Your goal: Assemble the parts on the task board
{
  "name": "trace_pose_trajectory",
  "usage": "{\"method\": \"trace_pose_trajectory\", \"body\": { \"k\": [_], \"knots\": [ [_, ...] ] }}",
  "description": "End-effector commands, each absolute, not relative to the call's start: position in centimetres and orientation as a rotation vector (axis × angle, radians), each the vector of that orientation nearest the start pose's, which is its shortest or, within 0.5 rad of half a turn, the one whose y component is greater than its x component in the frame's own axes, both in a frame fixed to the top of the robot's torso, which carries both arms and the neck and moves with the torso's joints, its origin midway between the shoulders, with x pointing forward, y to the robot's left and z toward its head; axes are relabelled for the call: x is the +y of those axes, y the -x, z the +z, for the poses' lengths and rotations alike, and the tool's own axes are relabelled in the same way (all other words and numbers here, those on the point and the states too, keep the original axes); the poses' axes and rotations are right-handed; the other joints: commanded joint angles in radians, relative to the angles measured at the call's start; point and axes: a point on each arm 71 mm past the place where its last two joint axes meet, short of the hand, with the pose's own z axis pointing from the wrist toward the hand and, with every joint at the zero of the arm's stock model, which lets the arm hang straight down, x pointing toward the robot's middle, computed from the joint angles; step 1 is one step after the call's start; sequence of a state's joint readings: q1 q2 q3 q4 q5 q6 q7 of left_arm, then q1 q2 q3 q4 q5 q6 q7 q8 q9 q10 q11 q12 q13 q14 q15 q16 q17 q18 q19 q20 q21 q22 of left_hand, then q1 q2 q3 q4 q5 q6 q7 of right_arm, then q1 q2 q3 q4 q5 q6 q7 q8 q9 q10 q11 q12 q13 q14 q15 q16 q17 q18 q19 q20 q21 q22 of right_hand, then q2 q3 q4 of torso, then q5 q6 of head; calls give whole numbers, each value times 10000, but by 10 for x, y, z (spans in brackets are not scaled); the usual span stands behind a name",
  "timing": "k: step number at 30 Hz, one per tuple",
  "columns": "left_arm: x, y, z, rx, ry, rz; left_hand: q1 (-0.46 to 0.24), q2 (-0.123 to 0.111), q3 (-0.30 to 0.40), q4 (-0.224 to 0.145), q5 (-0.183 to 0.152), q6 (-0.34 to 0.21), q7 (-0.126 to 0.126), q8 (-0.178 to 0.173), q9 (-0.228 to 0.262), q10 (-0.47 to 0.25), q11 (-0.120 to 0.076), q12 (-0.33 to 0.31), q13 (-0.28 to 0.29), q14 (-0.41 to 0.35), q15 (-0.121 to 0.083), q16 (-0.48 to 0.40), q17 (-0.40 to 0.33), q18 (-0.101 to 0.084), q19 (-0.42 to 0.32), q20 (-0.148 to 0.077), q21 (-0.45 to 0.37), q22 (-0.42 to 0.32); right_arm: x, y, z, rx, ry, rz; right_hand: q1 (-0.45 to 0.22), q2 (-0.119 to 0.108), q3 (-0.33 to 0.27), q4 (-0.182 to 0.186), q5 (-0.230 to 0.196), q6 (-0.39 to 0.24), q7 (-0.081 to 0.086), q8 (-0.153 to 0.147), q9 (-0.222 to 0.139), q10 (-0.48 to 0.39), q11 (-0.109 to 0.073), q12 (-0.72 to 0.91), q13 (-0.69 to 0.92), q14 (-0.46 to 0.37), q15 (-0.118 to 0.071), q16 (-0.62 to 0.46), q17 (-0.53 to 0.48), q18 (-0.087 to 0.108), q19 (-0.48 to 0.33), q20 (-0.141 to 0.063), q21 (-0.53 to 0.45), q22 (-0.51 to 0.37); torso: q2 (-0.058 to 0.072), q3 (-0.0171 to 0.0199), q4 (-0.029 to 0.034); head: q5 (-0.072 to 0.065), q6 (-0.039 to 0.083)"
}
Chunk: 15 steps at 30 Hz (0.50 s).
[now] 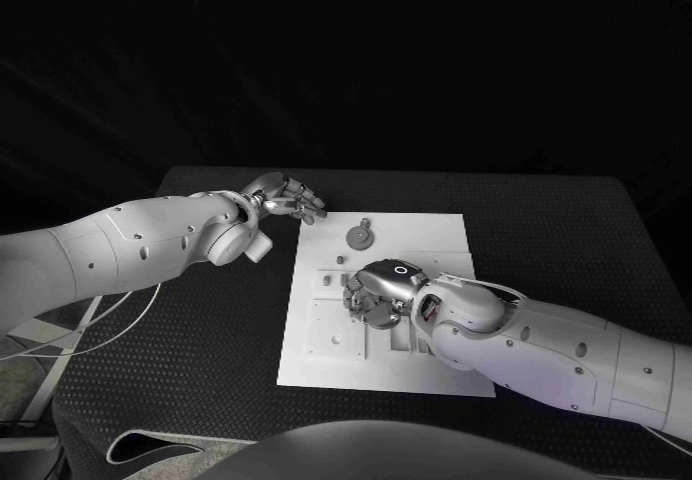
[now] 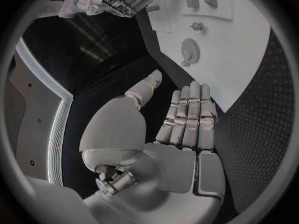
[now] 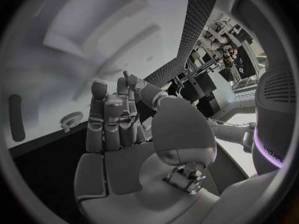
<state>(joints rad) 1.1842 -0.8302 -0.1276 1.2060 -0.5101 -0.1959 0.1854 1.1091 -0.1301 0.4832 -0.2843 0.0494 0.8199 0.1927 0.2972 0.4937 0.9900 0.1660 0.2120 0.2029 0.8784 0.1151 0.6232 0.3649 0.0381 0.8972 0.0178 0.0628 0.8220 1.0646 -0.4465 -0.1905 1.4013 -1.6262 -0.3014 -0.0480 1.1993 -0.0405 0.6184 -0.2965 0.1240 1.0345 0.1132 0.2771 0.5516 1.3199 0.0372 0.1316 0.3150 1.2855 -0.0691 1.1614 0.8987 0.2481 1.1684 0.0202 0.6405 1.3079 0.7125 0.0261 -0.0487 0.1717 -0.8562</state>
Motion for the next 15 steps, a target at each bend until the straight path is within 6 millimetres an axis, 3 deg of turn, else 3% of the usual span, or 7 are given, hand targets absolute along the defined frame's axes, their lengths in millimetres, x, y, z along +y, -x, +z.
{"method": "trace_pose_trajectory", "body": {
  "k": [1,15],
  "knots": [
    [294,-518,-240,17575,7484,-10134,18,99,-42,4,4,-69,30,30,-17,-95,-2,36,-12,-4,52,-53,11,-156,-38,44,39,-11,-25,-412,-293,17749,5908,9087,-11,79,12,19,33,62,29,22,87,59,11,-68,13,-41,-40,4,14,137,-21,-56,53,211,3,6,10,0,-16],
    [295,-519,-241,17586,7506,-10093,17,102,-45,6,4,-71,31,30,-18,-100,-1,41,-17,-6,54,-66,26,-157,-40,45,40,-22,-27,-410,-296,17844,5961,9066,-18,84,14,19,33,54,31,21,92,58,12,-78,20,-45,-38,-1,14,137,-25,-55,52,211,-2,7,-7,6,-33]
  ]
}}
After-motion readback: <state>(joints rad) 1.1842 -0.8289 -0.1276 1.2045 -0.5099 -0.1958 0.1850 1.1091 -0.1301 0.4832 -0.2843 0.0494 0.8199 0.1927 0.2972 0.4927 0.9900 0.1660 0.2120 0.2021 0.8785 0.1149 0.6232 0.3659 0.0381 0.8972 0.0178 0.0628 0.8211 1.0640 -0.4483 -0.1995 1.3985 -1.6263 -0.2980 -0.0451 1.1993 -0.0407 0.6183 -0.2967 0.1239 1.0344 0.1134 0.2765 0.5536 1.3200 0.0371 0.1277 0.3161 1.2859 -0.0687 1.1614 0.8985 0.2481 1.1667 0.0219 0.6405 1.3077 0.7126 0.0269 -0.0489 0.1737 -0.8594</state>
